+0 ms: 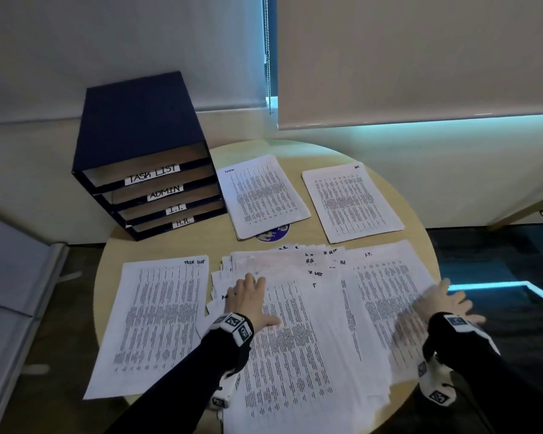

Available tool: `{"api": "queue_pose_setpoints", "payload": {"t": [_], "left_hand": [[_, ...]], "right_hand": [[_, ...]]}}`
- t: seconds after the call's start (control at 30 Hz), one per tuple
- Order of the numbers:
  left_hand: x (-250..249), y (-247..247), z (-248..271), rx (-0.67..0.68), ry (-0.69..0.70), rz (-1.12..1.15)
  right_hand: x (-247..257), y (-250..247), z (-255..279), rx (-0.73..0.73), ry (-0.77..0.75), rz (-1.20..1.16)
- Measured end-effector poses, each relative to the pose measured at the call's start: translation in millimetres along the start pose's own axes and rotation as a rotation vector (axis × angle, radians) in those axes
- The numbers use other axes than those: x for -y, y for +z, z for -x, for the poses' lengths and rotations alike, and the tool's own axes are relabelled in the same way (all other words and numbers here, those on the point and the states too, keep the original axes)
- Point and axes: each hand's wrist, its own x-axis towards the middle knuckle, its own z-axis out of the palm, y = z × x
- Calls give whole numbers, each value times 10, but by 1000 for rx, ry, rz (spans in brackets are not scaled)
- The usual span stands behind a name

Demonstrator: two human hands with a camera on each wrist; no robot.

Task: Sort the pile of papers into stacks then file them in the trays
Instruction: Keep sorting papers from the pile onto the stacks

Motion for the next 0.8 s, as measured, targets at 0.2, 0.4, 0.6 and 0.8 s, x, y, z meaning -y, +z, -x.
{"api": "queue_pose_setpoints", "payload": {"t": [0.2,0.4,0.6,0.8], "left_hand": [[31,-40,-29,-220,139,-65],[160,-146,-152,-195,195,89],[247,-266,-111,-287,373,10],[145,-344,78,-336,376,133]], "right_hand": [[627,147,711,-80,-557,-206],[1033,559,1229,218,-691,-410],[1132,659,1247,316,-551,-545],[1130,634,1295,257,-490,-734]]}}
